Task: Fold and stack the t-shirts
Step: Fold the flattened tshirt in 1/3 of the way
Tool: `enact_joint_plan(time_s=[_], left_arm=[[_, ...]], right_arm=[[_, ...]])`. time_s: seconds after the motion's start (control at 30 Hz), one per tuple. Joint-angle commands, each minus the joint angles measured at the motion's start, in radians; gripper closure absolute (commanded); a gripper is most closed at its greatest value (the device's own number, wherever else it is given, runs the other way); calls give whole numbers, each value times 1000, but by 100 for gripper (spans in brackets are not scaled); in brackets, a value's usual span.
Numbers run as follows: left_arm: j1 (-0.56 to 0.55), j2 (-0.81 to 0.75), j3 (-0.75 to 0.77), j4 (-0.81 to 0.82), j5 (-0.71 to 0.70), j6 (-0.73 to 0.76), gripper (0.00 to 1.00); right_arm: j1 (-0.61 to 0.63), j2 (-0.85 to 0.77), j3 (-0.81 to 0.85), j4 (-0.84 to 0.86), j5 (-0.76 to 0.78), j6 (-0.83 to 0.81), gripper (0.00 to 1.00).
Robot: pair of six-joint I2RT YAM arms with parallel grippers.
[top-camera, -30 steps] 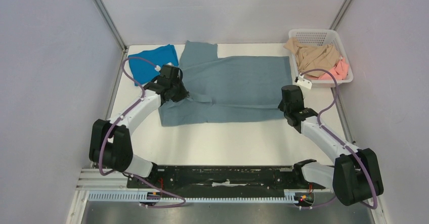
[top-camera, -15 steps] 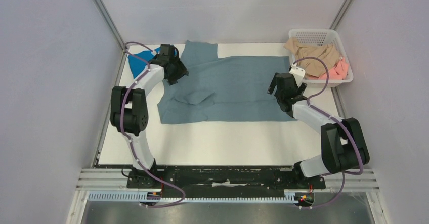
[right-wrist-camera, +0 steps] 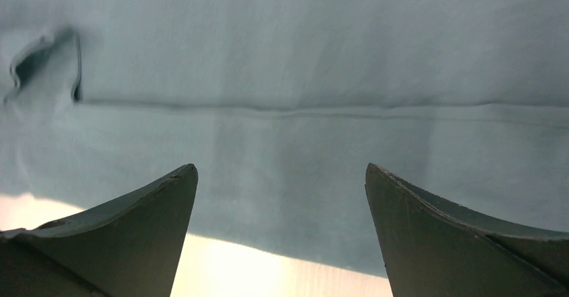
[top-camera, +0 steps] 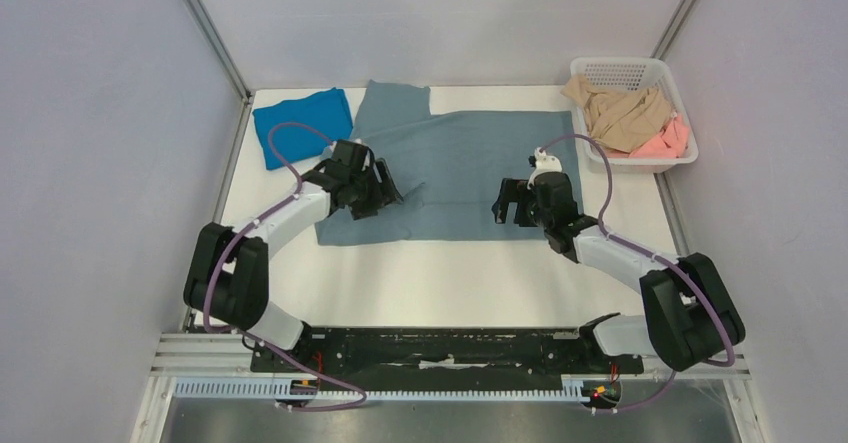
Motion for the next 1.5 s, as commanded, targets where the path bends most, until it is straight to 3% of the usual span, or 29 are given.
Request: enact_joint_plan(time_s=[0.0, 0.4, 0.63, 0.73, 0.83, 0.97, 1.17, 1.3, 1.47], left_arm=[[-47, 20, -46, 118, 23, 7, 23], [-24, 276, 169, 118, -107, 33, 23], [57, 476, 472, 119, -226, 77, 23], [98, 597, 704, -1, -242, 104, 25], [99, 619, 826, -79, -258, 144, 26], [86, 473, 698, -30, -248, 150, 26], [38, 210, 285, 134, -144, 130, 24], [35, 199, 178, 170, -115, 107, 24], [36, 291, 195, 180, -96, 102, 24]], right_arm=[[3, 52, -14, 88, -111, -24, 2], [3, 114, -18, 69, -94, -54, 2], [3, 113, -10, 39, -44, -75, 2], [2, 102, -7, 21, -9, -85, 2], [3, 83, -9, 20, 3, -88, 2], [3, 63, -6, 20, 27, -85, 2], [3, 57, -2, 27, 20, -65, 2], [3, 59, 1, 35, 17, -61, 2], [3, 64, 1, 51, 15, -57, 2]])
